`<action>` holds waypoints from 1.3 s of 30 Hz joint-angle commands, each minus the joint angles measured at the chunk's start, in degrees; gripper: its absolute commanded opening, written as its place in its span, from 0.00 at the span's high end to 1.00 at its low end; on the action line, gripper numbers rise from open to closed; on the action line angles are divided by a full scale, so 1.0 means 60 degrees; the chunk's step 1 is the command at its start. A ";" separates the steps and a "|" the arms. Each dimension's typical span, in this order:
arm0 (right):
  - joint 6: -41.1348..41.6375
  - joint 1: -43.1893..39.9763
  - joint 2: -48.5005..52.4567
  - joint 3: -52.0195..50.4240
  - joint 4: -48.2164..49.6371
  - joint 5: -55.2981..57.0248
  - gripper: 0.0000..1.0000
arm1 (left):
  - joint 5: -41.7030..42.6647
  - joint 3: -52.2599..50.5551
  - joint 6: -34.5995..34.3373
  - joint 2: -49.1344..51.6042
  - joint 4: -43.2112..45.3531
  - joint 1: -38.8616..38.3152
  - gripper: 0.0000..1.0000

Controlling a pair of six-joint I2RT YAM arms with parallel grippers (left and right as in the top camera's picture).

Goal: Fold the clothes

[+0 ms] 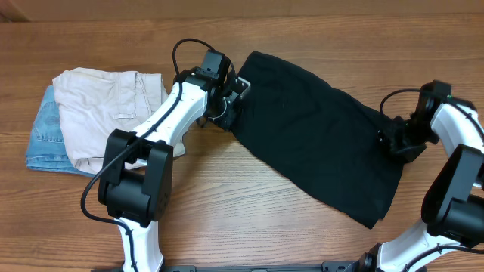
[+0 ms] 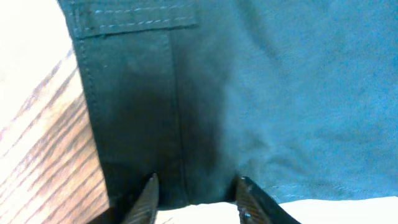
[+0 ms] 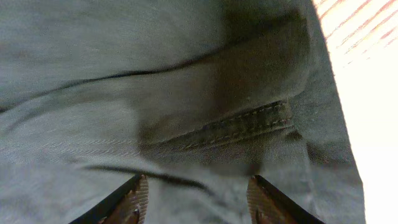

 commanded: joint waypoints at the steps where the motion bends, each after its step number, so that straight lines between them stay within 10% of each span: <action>1: 0.0444 0.0018 -0.0058 -0.1035 0.0809 0.0168 0.69 | -0.0641 0.0120 0.0109 0.0259 -0.0550 -0.0018 0.89; 10: 0.0583 0.0018 -0.0058 -0.1690 0.5246 0.1949 0.95 | -0.0637 0.0120 -0.0306 0.0259 -0.1566 -0.0018 0.96; 16: -0.0648 0.0015 -0.0058 -0.0288 0.5337 0.2029 0.93 | -0.0328 0.0379 -0.0951 0.0189 -0.1792 -0.0018 0.51; 20: -0.0659 -0.0055 -0.0058 0.1184 0.3523 0.1749 0.90 | -0.0055 0.1410 -0.1086 0.0149 -0.2353 -0.0018 0.42; 27: -0.0685 -0.0055 -0.0004 0.2058 0.1453 0.0441 0.39 | -0.0062 0.3632 -0.1118 0.0149 -0.2390 -0.0018 0.15; 32: -0.0678 -0.0051 0.0474 0.1665 0.1235 0.0350 0.34 | -0.0127 0.3697 -0.1115 0.0189 -0.1749 0.0000 0.09; 37: -0.0568 -0.0040 0.1147 0.1519 0.0576 -0.0488 0.85 | -0.0124 0.3694 -0.1115 0.0226 -0.1942 -0.0004 0.29; 39: -0.0412 -0.0011 0.1399 0.1373 0.0586 -0.0557 0.91 | -0.0124 0.3694 -0.1115 0.0226 -0.2004 -0.0004 0.34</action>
